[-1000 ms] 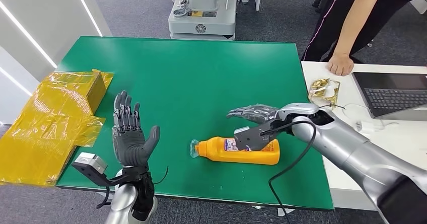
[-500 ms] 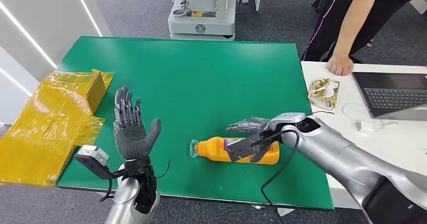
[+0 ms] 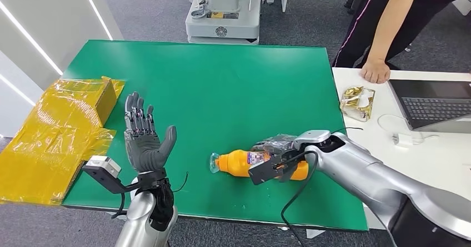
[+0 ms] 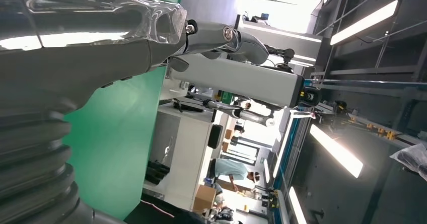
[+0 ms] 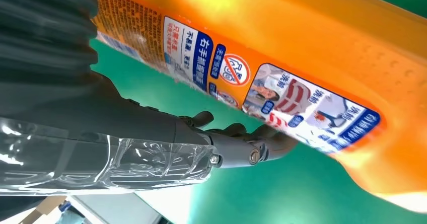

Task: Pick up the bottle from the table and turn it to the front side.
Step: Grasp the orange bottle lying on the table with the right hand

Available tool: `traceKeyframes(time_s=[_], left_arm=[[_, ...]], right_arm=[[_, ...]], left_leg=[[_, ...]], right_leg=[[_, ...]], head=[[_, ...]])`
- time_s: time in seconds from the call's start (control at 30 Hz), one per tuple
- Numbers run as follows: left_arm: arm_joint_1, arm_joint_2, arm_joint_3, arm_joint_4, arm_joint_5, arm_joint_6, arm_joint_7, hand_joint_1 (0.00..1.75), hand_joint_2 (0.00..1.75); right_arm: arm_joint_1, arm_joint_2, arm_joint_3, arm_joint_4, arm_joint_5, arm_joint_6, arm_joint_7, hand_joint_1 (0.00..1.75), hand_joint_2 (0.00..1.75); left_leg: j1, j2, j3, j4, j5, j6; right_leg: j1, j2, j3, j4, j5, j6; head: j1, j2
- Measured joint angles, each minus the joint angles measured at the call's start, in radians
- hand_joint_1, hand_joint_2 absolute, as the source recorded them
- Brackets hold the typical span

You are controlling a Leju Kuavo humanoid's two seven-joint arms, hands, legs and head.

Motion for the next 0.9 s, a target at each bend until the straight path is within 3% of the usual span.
traceKeyframes(time_s=[0.47,0.5,0.6,0.63,0.9], left_arm=[[0.006,0.000,0.000,0.000,-0.002,0.000,0.000,0.00,1.75],[0.007,0.000,0.000,0.000,-0.003,0.000,0.000,0.00,1.75],[0.010,0.000,-0.002,0.000,-0.003,-0.002,0.000,0.00,1.75],[0.013,0.001,-0.003,0.000,-0.003,-0.002,0.000,0.00,1.75],[0.044,0.006,-0.023,-0.001,-0.007,-0.018,0.000,0.00,1.75]], right_arm=[[0.010,-0.011,0.038,0.045,0.032,-0.031,0.032,0.00,1.75],[0.012,-0.016,0.039,0.046,0.033,-0.036,0.035,0.35,1.75],[0.022,-0.038,0.041,0.039,0.039,-0.038,0.054,1.66,1.75],[0.025,-0.049,0.041,0.031,0.041,-0.035,0.060,1.75,1.75],[0.058,-0.184,0.013,-0.103,0.067,-0.047,0.100,1.75,1.75]], left_leg=[[0.000,0.000,0.000,0.000,0.000,0.000],[0.000,0.000,0.000,0.000,0.000,0.000],[0.000,0.000,0.000,0.001,0.000,0.000],[0.000,0.000,0.001,0.001,0.000,0.000],[0.000,-0.002,0.004,0.001,-0.001,0.002]], right_leg=[[0.000,0.000,0.000,0.000,0.000,0.000],[0.000,0.000,0.000,0.000,0.000,0.000],[0.000,0.000,0.000,-0.001,0.000,0.000],[0.000,0.000,0.001,-0.001,0.000,0.000],[0.000,-0.002,0.006,-0.002,-0.002,0.003]], head=[[0.000,0.000],[0.000,0.000],[0.000,0.000],[0.000,0.000],[0.000,0.000]])
